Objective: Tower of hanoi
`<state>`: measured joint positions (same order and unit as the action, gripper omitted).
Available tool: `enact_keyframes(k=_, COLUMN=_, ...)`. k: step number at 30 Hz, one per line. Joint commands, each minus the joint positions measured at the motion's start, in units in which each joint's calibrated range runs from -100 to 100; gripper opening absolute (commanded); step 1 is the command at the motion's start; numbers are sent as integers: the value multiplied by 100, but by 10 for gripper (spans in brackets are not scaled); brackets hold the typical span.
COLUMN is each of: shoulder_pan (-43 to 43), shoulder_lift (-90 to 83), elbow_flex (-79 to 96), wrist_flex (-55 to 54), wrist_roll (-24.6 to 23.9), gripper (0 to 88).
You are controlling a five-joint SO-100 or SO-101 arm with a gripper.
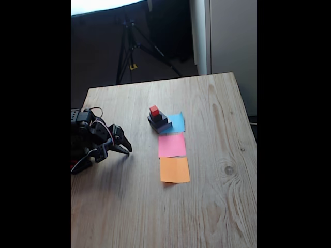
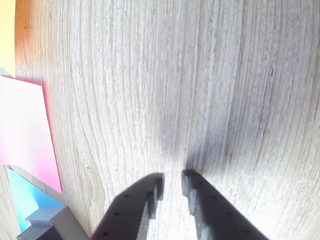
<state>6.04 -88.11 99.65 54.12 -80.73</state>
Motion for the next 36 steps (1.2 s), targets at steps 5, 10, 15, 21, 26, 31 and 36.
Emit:
enact_keyframes(k=5, shoulder_pan=85, shoulder_lift=-76, elbow_flex=35, wrist_flex=39, wrist_roll=-171, gripper=2)
enact_keyframes(k=10, shoulder_pan=60, shoulder_lift=-76, elbow_flex=35, wrist_flex=39, wrist_roll=-155, gripper=2)
enact_keyframes(k=15, shoulder_pan=-6, shoulder_lift=-76, elbow_flex=35, wrist_flex=39, wrist_roll=-238, gripper=2)
enact_keyframes(k=21, shoulder_pan=-6, shoulder_lift=-76, elbow_flex=35, wrist_flex=39, wrist_roll=-238, gripper=9)
enact_keyframes(k=26, shoulder_pan=-6, shoulder_lift=-76, elbow_flex=35, wrist_flex=39, wrist_roll=-238, gripper=4)
enact_keyframes(k=31, shoulder_pan=-6, shoulder_lift=-76, elbow_flex=35, wrist_flex=39, wrist_roll=-238, gripper=4)
enact_keyframes(k=36, shoulder_pan=-6, shoulder_lift=-76, elbow_flex=35, wrist_flex=39, wrist_roll=-238, gripper=4)
